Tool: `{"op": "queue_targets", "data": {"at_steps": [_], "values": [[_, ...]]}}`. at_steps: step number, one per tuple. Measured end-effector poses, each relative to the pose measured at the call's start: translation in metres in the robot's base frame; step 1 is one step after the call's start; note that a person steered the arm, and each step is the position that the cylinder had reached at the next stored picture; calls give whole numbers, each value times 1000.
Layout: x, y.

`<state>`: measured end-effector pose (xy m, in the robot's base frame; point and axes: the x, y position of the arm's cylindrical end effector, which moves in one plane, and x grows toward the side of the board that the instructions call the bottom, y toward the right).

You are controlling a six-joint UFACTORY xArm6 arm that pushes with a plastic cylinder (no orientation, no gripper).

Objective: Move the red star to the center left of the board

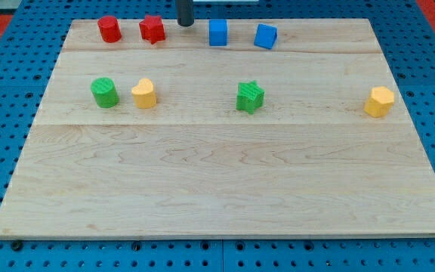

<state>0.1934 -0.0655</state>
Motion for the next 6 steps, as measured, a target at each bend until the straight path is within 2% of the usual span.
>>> {"op": "queue_targets", "data": {"at_steps": [2,6], "values": [[0,-55],[-2,-50]]}}
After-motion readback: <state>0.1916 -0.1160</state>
